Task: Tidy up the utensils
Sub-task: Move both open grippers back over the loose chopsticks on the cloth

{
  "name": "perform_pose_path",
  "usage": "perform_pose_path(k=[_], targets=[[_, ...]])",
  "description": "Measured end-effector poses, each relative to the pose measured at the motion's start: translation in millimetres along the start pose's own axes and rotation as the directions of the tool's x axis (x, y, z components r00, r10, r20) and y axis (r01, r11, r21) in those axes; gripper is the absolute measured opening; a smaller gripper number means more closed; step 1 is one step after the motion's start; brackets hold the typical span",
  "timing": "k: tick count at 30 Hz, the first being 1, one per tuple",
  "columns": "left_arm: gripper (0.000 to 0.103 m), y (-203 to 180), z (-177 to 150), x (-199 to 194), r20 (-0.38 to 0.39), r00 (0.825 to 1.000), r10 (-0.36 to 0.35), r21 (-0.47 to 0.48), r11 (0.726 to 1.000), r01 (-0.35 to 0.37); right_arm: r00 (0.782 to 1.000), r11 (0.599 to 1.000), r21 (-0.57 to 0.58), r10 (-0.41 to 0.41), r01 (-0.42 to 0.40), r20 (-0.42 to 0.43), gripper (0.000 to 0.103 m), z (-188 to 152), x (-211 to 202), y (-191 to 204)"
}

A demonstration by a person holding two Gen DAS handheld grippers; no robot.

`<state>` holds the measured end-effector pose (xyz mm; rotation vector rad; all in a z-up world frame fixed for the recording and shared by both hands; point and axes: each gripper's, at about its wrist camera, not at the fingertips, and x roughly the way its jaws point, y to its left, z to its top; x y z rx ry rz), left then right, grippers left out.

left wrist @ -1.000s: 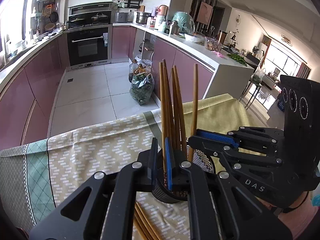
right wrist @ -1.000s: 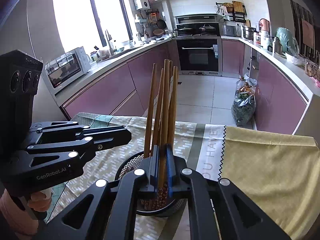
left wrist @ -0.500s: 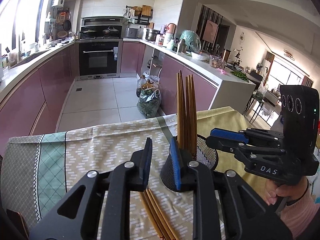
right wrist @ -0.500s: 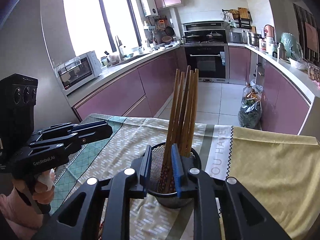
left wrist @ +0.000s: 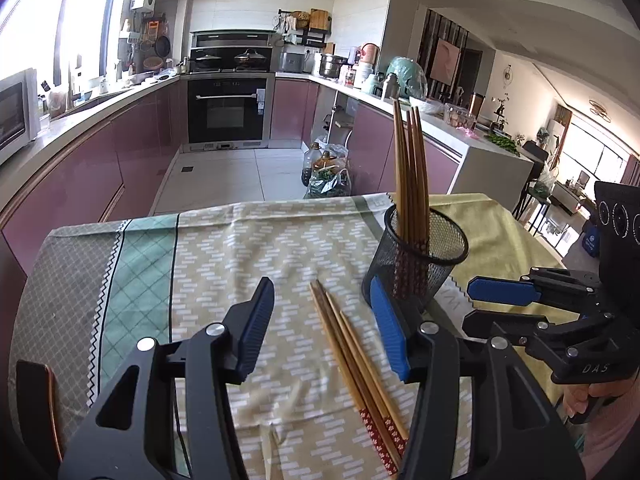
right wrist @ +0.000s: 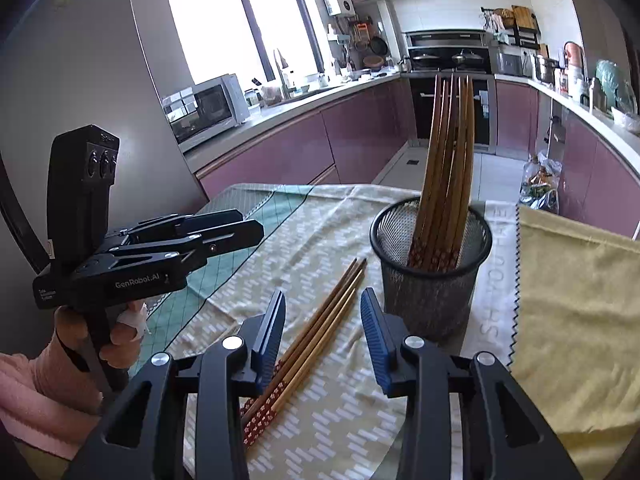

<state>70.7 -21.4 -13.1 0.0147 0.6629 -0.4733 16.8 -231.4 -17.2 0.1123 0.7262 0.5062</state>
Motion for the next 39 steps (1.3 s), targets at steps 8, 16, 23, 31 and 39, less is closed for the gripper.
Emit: perform_pose_path(k=[8, 16, 23, 31, 39], targets=[[0.050, 7.9, -37.9, 12.8, -0.094, 0.995, 0.008, -0.041, 0.999, -0.012, 0.996, 0.999, 0.040, 0.003, 0.000, -0.091, 0.037, -28.4, 28.5, 3.8], [0.050, 3.3, -53.2, 26.0, -0.157, 0.987, 0.021, -0.020, 0.999, -0.024, 0.988, 0.999, 0.042, 0.006, 0.001, -0.155, 0.037, -47.1, 47.5, 12.6], [0.049, 0.3, -58.8, 37.6, -0.199, 0.980, 0.018, -0.008, 1.000, -0.020, 0.982, 0.999, 0.032, -0.025, 0.031, -0.187, 0.037, -54.0, 58.9, 19.9], [0.048, -1.7, -59.8, 44.9, -0.218, 0.976, 0.009, 0.004, 1.000, -0.008, 0.975, 0.995, -0.045, -0.101, 0.094, -0.200, 0.036, -55.8, 64.0, 31.3], [0.045, -7.2, -58.6, 59.0, -0.250, 0.968, -0.002, 0.026, 1.000, 0.009, 0.967, 0.992, -0.050, -0.122, 0.114, -0.224, 0.027, -52.8, 65.4, 25.4]])
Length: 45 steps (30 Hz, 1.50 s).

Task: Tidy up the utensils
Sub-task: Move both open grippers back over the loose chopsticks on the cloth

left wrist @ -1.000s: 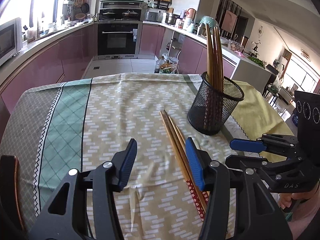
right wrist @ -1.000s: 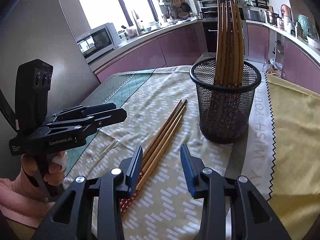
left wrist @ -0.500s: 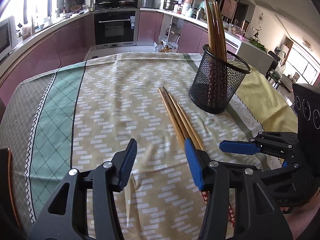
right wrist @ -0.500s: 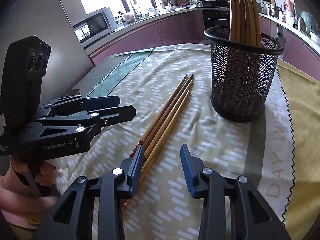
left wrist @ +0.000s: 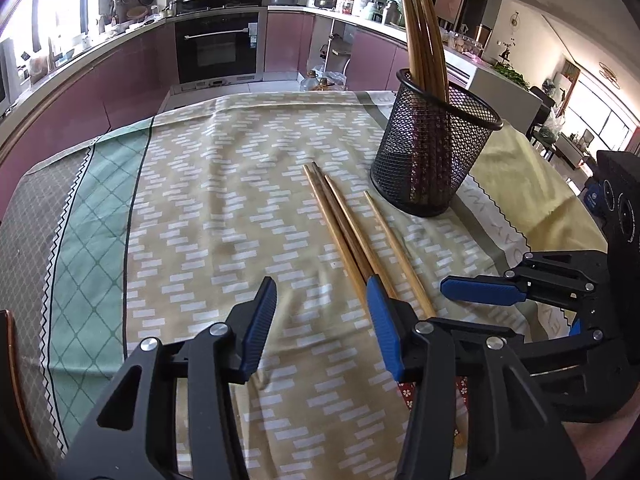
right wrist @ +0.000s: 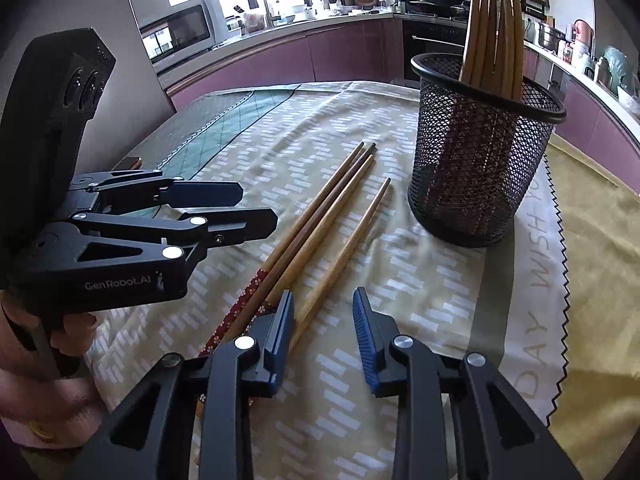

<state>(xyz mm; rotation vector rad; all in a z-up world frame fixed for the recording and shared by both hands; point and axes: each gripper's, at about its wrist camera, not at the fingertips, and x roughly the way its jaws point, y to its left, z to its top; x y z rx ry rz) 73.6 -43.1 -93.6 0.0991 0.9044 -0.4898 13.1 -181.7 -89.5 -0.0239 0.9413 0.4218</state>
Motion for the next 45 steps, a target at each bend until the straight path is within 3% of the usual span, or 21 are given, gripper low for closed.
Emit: perform_pose_path(k=[15, 26, 31, 45], targets=[[0.040, -3.3, 18.3, 27.7, -0.049, 0.999, -0.007, 0.028, 1.000, 0.009, 1.000, 1.000, 0.022, 0.004, -0.004, -0.005, 0.021, 2.1, 1.8, -6.3], [0.017, -0.5, 15.8, 25.4, -0.057, 0.998, -0.021, 0.017, 1.000, 0.022, 1.000, 1.000, 0.015, -0.022, 0.022, -0.012, 0.018, 4.4, 2.6, -7.4], [0.023, -1.5, 17.0, 26.2, -0.067, 0.998, -0.006, 0.015, 1.000, 0.007, 0.999, 0.999, 0.015, -0.039, 0.039, -0.016, 0.018, 9.8, 6.0, -7.5], [0.021, -5.0, 19.2, 33.6, -0.058, 0.998, 0.031, 0.015, 0.999, -0.030, 0.999, 0.998, 0.030, -0.048, 0.048, 0.000, 0.018, 21.0, 16.2, -10.7]])
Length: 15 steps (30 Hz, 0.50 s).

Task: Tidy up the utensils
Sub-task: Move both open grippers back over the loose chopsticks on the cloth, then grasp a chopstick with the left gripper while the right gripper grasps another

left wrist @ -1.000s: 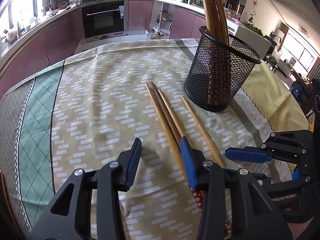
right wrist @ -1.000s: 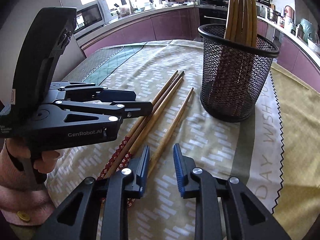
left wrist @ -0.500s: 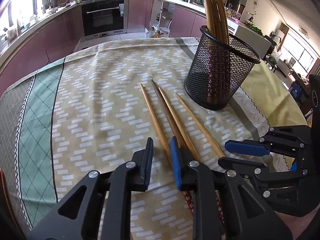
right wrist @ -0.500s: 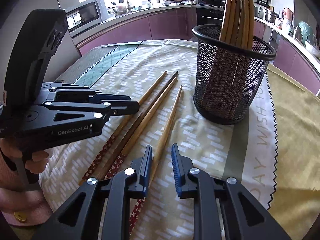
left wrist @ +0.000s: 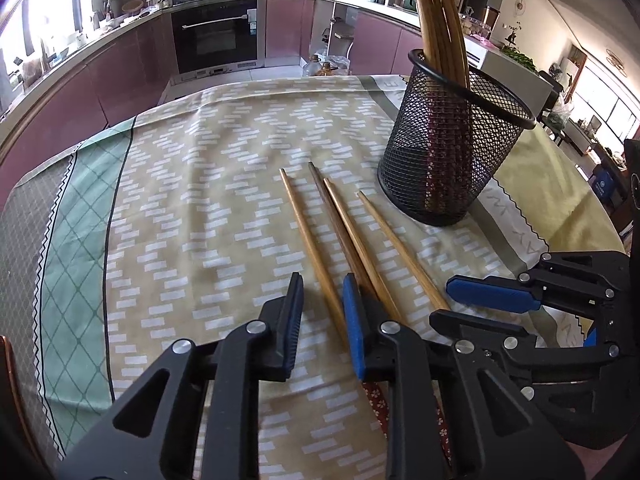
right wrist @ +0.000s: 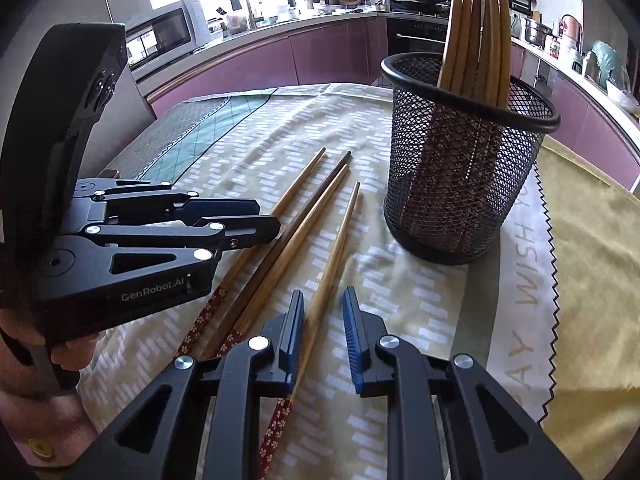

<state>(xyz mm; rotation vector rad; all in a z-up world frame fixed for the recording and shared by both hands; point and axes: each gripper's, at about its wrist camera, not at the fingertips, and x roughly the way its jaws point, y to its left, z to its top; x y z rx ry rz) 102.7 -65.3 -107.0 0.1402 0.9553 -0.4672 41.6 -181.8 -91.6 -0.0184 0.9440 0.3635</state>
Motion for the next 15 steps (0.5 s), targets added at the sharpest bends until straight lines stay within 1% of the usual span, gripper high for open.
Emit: perform_pose_path(k=[2, 3, 5, 11, 15], targets=[[0.020, -0.4, 0.2, 0.7, 0.002, 1.000, 0.001, 0.001, 1.000, -0.001, 1.000, 1.000, 0.007, 0.004, -0.004, 0.004, 0.018, 1.2, 0.7, -1.7], [0.019, -0.3, 0.0, 0.7, 0.003, 1.000, -0.001, 0.000, 1.000, 0.001, 1.000, 1.000, 0.013, 0.005, -0.005, 0.007, 0.016, 0.7, 0.8, -2.8], [0.013, 0.0, 0.0, 1.0, 0.002, 1.000, -0.009, -0.007, 1.000, 0.009, 1.000, 1.000, 0.027, 0.013, -0.013, 0.011, 0.014, 0.0, 0.8, -5.7], [0.009, 1.5, -0.5, 0.9, 0.006, 1.000, -0.016, -0.030, 0.999, 0.017, 0.998, 0.995, 0.080, 0.060, -0.061, 0.015, 0.006, -0.7, -0.7, -16.6], [0.008, 2.9, -2.2, -2.2, 0.012, 0.999, -0.034, -0.055, 0.998, 0.034, 0.997, 0.992, 0.100, 0.079, -0.081, 0.026, 0.006, -1.6, -3.9, -19.9]])
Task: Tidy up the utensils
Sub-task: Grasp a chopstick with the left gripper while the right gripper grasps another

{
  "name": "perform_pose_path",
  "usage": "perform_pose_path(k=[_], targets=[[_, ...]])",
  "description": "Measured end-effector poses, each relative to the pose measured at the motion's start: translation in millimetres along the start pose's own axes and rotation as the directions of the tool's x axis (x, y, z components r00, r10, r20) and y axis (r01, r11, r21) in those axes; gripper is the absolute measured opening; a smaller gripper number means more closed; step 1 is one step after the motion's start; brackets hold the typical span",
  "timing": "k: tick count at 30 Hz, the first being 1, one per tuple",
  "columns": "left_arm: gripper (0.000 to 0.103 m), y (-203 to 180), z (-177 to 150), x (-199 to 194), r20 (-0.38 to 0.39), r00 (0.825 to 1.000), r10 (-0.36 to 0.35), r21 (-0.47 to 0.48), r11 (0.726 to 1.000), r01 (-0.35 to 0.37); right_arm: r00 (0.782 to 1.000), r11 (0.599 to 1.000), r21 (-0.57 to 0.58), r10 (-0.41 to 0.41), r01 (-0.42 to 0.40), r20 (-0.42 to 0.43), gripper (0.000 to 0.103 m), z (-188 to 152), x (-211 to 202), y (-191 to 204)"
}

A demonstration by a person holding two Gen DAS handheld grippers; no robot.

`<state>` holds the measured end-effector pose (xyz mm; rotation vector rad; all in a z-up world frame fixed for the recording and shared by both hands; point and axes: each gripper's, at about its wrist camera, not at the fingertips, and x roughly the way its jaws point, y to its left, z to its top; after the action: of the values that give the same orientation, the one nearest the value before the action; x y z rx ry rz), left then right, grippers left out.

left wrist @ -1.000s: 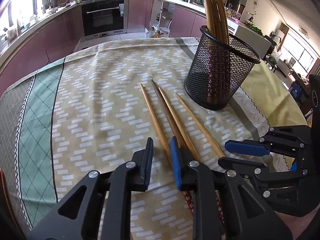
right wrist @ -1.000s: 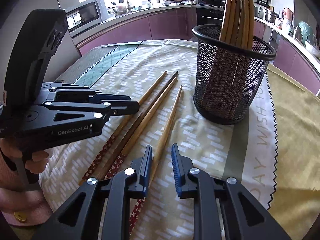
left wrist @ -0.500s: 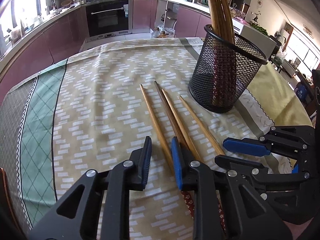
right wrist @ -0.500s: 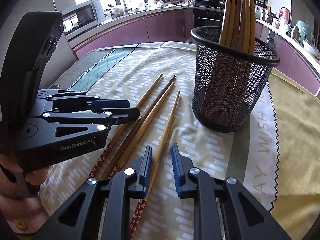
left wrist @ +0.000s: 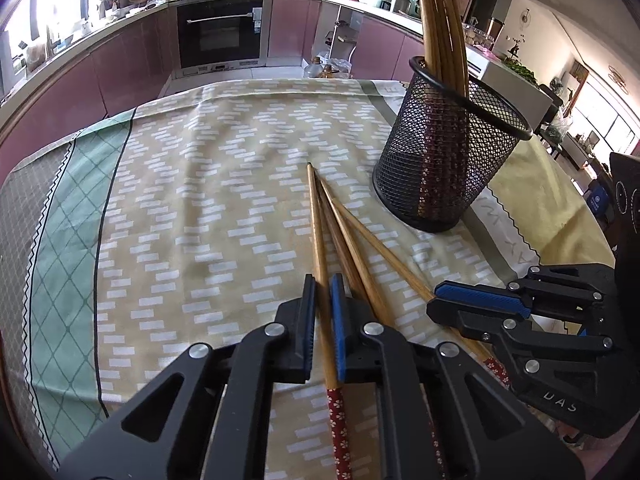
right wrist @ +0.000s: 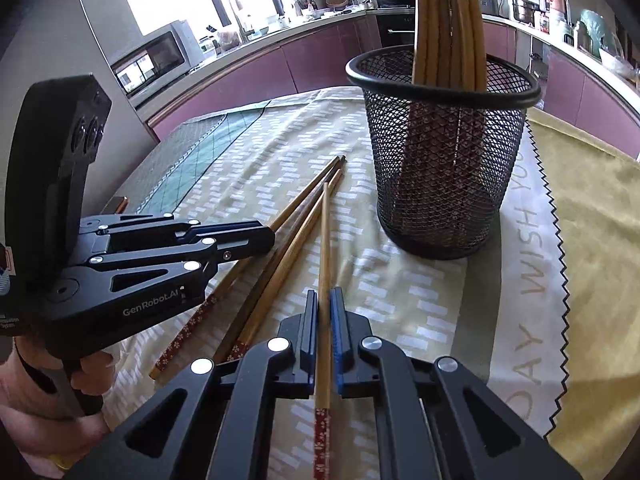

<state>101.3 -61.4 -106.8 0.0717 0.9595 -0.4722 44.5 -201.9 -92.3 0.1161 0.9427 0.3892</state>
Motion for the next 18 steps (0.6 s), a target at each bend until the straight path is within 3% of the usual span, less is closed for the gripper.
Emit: perform_pose_path(k=[18], targets=[[0.008, -6.2, 0.3, -43.7, 0.077, 0.996, -0.043, 0.004, 0.999, 0.043, 0.994, 0.998, -0.032, 0.056, -0.053, 0.094, 0.006, -0.9, -45.2, 0.3]])
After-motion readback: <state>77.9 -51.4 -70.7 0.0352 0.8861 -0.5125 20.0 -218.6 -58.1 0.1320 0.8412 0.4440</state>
